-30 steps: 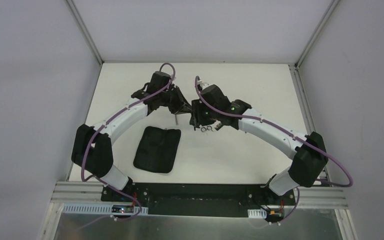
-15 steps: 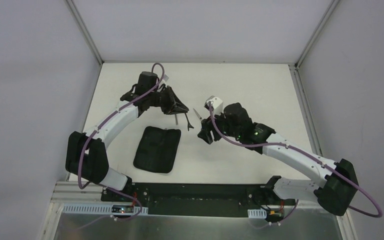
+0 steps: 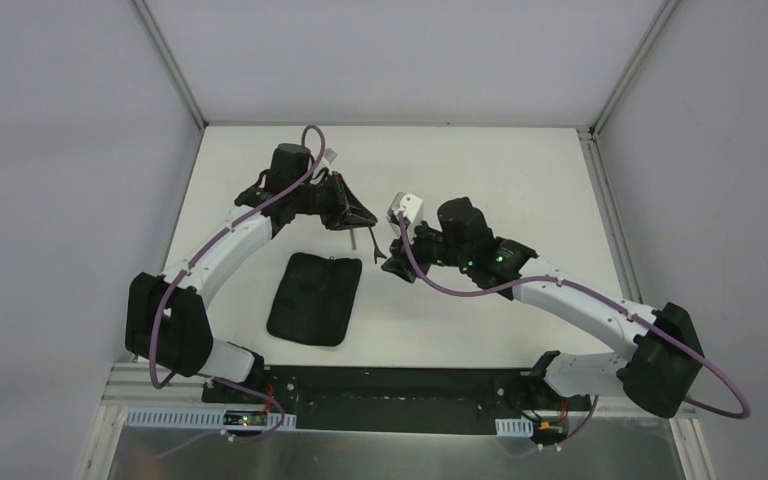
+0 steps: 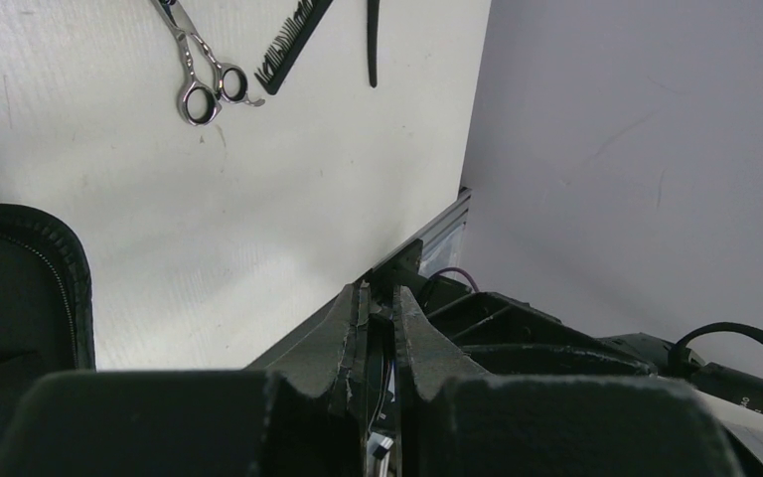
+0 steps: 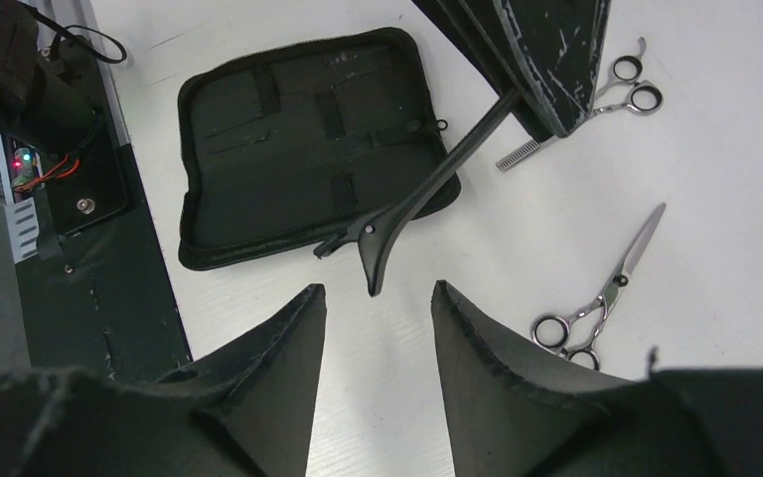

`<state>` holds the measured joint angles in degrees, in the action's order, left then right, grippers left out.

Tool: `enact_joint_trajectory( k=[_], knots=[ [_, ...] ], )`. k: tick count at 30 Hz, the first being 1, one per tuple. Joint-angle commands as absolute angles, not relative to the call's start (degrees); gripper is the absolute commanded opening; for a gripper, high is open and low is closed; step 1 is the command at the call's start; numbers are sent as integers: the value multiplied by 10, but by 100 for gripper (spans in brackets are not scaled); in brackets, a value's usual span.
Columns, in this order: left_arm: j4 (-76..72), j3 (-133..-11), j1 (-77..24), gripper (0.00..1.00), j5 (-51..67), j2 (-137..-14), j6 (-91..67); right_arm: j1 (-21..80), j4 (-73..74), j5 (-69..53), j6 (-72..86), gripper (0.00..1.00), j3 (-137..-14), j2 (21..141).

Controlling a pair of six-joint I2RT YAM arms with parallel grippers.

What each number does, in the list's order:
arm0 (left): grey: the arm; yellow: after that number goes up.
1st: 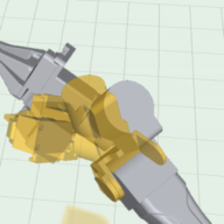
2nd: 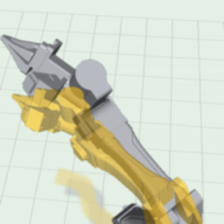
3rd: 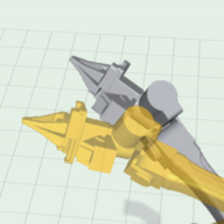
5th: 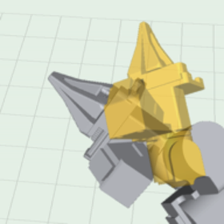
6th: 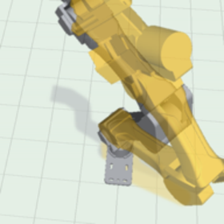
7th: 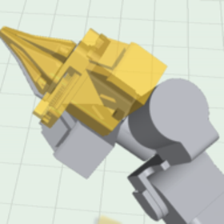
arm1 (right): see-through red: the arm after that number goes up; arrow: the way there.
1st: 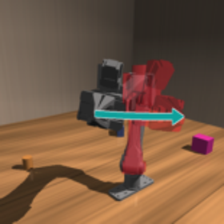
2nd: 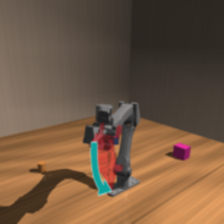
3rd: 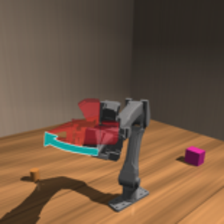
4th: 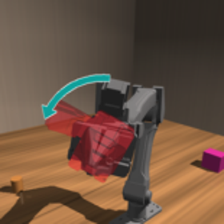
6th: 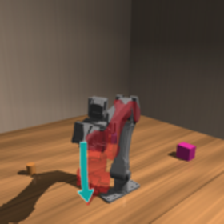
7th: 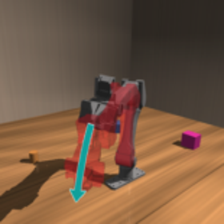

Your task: Sort the hair-cutting tools

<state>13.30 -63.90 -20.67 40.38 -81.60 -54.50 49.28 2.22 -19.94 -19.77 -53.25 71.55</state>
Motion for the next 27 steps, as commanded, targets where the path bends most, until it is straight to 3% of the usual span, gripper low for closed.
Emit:
enact_joint_trajectory(
  k=[1,6,12,14,17,22,27],
  knots=[
    [138,-637,-211,0,417,-797,-536,498,-5,-225,-228,45,-570,728],
    [141,-640,-211,0,418,-798,-534,498,-3,-223,-235,32,-577,742],
    [147,-651,-211,0,426,-804,-525,498,24,-220,-245,3,-590,748],
    [157,-657,-211,2,423,-806,-517,499,31,-220,-245,0,-591,747],
    [178,-666,-208,16,418,-808,-499,499,34,-221,-243,0,-585,742],
    [270,-695,-177,52,375,-799,-434,501,46,-209,-219,0,-571,729],
    [422,-728,-142,70,195,-782,-319,505,78,-201,-198,0,-556,712]
  ],
)
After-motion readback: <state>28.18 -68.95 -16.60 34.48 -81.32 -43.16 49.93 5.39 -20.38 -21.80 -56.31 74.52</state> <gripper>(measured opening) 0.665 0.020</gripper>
